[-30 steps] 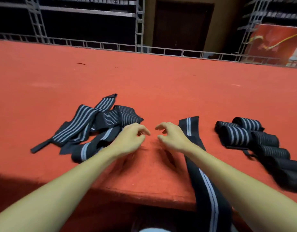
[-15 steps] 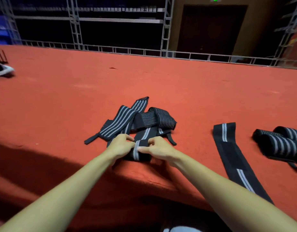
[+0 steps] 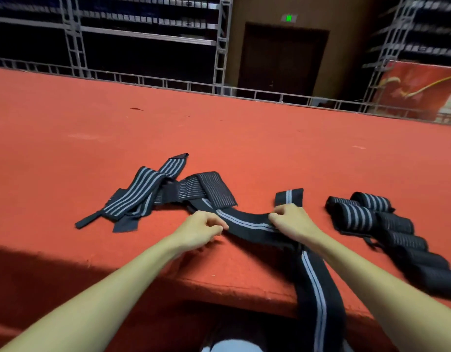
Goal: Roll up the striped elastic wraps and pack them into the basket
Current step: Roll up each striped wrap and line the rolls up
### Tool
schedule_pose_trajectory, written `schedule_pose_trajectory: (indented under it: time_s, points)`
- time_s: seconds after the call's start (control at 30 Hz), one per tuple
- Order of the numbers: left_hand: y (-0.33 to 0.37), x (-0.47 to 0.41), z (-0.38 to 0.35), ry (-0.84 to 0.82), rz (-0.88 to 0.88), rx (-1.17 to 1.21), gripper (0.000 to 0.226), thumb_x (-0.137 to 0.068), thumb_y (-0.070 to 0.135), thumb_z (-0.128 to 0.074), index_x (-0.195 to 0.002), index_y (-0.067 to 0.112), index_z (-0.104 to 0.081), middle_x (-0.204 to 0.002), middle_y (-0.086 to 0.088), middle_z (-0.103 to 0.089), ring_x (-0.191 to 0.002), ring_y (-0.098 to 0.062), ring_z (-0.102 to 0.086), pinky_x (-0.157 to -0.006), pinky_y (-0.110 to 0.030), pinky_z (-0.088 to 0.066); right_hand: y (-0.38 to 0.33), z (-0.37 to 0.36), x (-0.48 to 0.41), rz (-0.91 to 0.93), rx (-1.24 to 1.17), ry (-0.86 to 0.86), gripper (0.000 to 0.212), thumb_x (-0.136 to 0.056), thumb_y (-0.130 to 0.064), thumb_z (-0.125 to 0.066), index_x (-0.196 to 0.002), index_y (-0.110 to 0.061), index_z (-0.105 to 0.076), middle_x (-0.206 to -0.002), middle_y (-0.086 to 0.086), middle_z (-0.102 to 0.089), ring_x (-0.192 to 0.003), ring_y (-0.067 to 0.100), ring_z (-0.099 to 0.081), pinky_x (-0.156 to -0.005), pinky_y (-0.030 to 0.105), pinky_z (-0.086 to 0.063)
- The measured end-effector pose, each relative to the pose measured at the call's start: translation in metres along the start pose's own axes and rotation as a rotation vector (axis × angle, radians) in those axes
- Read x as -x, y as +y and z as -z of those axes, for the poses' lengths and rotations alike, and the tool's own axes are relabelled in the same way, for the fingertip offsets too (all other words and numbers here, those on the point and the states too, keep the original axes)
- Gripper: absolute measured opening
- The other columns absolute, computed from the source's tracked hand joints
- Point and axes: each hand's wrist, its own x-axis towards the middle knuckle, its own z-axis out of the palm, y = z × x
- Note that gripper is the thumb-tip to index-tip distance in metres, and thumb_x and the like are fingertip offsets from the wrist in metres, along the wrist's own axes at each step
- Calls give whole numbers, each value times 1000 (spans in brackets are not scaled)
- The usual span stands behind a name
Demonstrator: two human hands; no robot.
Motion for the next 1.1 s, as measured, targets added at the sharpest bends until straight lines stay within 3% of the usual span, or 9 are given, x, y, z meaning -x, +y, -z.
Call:
schedule_pose_trajectory:
  time_s: [0.1,0.2,0.27,0.33,0.5,0.6,0.73,0.93,1.1]
  points:
    - [10,-6,-10,41,-66,-103,21,-88,8,-56,-90,21,-73,-65,13,-59,-56,-3,-51,-51,-10,-39,23,27,8,-20,252,55,30,-84,-45,-55,-74,-19,-66,-84,9,-63,-86,29,-58,-71,34,-45]
    - [17,-12,-20,80,-135,-182,24,-84,3,-56,-88,19,-74,-84,12,-67,-79,-2,-57,-70,-2,-37,44,52,15,-24,568,120,30,-85,-42,-58,-103,-20,-69,-107,12,-65,-102,33,-62,-78,35,-47]
    - [18,-16,-27,123,-189,-207,29,-80,-2,-54,-86,20,-73,-92,7,-69,-89,-7,-60,-84,-14,-43,57,63,17,-62,712,134,30,-84,-32,-59,-107,-14,-65,-111,13,-64,-103,33,-62,-78,35,-48]
    - [14,-20,-33,172,-228,-232,32,-78,-4,-53,-85,21,-73,-92,1,-68,-90,-14,-61,-87,-27,-45,65,68,19,-95,750,121,31,-83,-30,-59,-108,-12,-62,-112,13,-62,-103,32,-61,-78,35,-47]
    - [-6,-34,-33,231,-294,-364,32,-79,0,-52,-90,25,-69,-91,5,-57,-95,-14,-52,-91,-35,-41,60,51,12,39,866,111,29,-83,-23,-55,-107,-9,-63,-115,12,-62,-110,32,-56,-87,36,-41]
    - [-22,-42,-25,234,-302,-488,31,-85,8,-52,-105,27,-64,-103,12,-51,-108,-10,-43,-93,-27,-29,47,27,-5,125,822,121,29,-87,-28,-50,-110,-14,-59,-116,9,-57,-114,30,-51,-91,38,-37]
    - [-44,-47,-22,263,-321,-515,31,-88,14,-54,-116,24,-60,-115,10,-48,-114,-11,-38,-100,-30,-30,23,-12,-33,219,600,7,42,-92,-41,-48,-123,-14,-53,-126,7,-54,-121,27,-49,-98,39,-37]
    - [-48,-50,-23,318,-320,-461,36,-90,17,-51,-125,24,-53,-122,12,-48,-117,-9,-35,-96,-22,-23,0,-60,-59,192,435,-116,67,-88,-63,-49,-134,-16,-43,-134,7,-49,-127,27,-43,-102,43,-33]
    - [-50,-54,-21,320,-258,-463,38,-96,18,-42,-133,26,-47,-129,13,-46,-120,-9,-34,-98,-26,-24,1,-52,-59,182,284,-187,43,-87,-48,-60,-115,-15,-56,-118,11,-63,-111,30,-56,-91,41,-46]
